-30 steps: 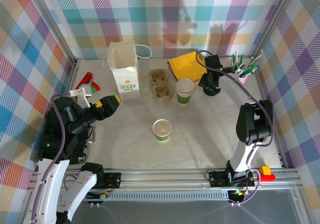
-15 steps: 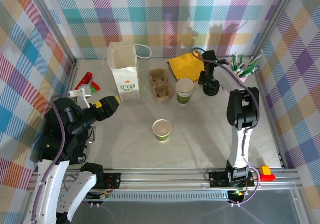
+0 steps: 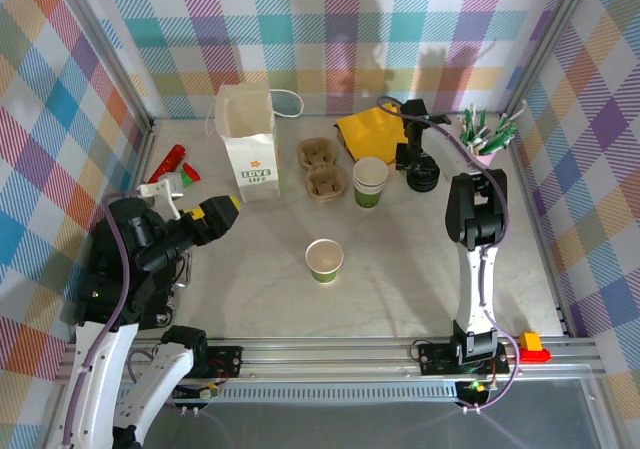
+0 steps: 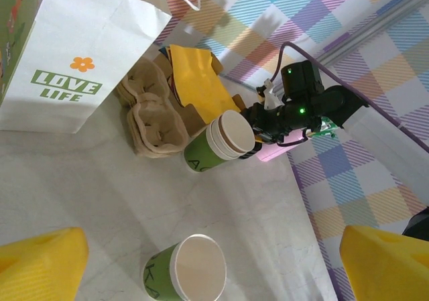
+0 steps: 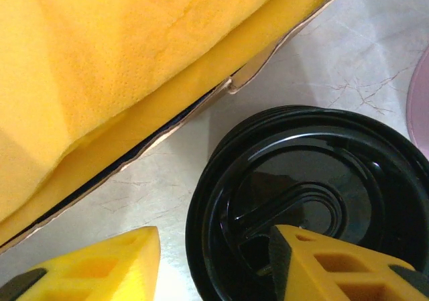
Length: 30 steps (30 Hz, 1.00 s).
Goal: Pack the takeout coffee
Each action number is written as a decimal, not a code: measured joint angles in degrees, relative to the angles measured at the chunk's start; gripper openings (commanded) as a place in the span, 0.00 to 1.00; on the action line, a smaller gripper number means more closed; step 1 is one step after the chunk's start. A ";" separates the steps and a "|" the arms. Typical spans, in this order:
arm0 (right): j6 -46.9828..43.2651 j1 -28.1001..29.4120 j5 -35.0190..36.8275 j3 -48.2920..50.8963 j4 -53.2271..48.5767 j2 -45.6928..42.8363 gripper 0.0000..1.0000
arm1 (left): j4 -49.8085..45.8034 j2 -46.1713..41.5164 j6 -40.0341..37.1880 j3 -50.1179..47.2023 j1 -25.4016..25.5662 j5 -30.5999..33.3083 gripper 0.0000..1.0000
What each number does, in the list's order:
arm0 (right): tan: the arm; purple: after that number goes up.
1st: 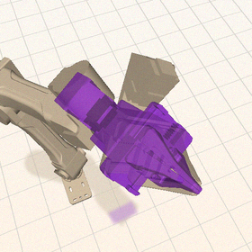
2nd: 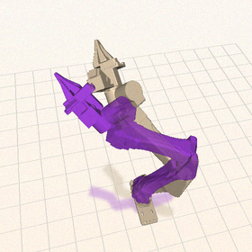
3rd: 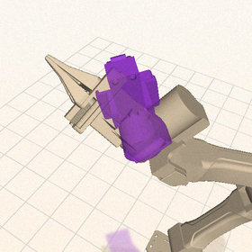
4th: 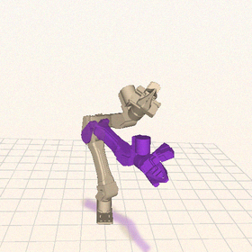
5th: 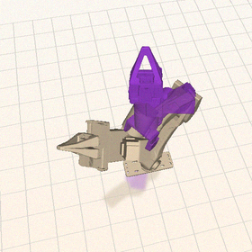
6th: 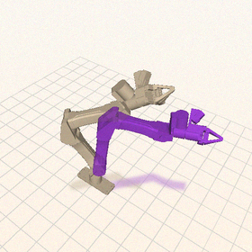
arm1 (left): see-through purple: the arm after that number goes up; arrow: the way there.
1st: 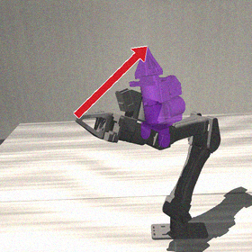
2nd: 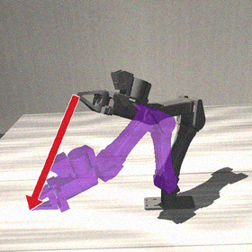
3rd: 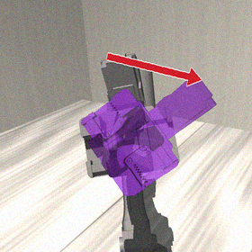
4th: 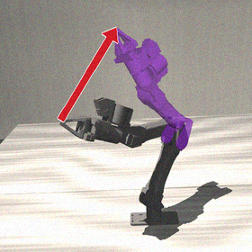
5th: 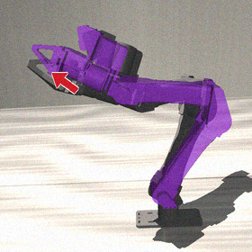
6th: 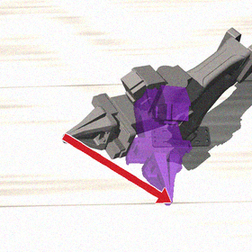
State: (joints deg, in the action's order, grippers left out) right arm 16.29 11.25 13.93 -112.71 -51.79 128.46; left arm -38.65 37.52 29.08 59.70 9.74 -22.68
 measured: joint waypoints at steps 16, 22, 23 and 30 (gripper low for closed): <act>-0.70 0.00 0.09 -1.09 -1.75 1.60 0.21 | -1.05 -0.20 -0.42 0.22 0.02 1.77 0.96; -0.46 0.00 -0.15 -1.25 -2.01 1.60 0.13 | -1.75 -0.09 -0.42 0.22 0.04 1.77 0.96; -0.46 0.00 -0.26 -1.36 -2.14 1.60 0.12 | -1.73 -0.07 -0.42 0.22 0.04 1.77 0.95; 0.22 0.00 -2.40 -1.53 -2.62 1.33 0.10 | -1.73 0.31 -0.55 0.35 0.04 1.75 0.95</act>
State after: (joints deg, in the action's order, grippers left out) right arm 16.51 11.25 11.53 -114.24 -54.41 129.80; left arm -40.38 37.82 28.53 60.05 9.78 -20.93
